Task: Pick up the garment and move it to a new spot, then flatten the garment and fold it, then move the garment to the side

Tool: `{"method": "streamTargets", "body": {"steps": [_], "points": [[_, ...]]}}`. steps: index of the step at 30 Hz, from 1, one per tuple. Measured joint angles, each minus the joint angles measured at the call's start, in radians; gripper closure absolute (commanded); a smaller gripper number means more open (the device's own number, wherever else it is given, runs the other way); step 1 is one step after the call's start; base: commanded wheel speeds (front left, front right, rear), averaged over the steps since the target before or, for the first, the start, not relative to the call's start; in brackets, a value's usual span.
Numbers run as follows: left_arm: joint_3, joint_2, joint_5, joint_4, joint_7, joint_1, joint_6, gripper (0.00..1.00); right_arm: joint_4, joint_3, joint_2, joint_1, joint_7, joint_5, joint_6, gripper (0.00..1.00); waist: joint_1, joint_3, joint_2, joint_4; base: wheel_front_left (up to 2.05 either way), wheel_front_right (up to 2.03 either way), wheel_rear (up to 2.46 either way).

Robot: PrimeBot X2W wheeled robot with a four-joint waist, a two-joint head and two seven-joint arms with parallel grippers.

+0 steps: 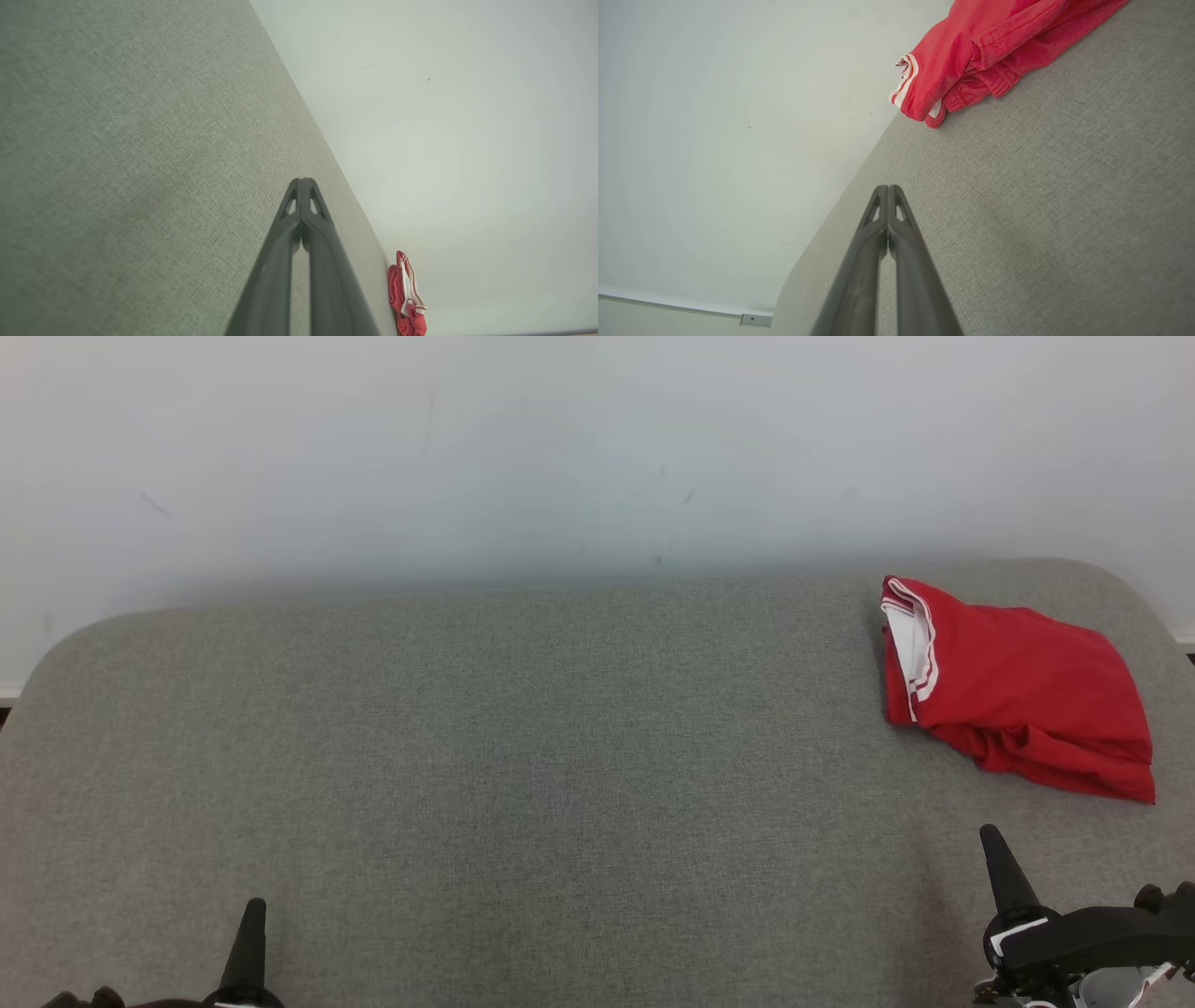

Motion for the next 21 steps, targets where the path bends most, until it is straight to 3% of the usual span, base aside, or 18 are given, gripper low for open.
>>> {"method": "streamTargets", "body": {"steps": [21], "points": [[0.058,-0.012,-0.297,0.028,0.051,-0.047,-0.053,1.0,0.023,-0.063,0.054,-0.024,0.072,0.241,0.053,1.0,0.0,0.009,0.0,0.011,0.0,0.0,0.0]]}}
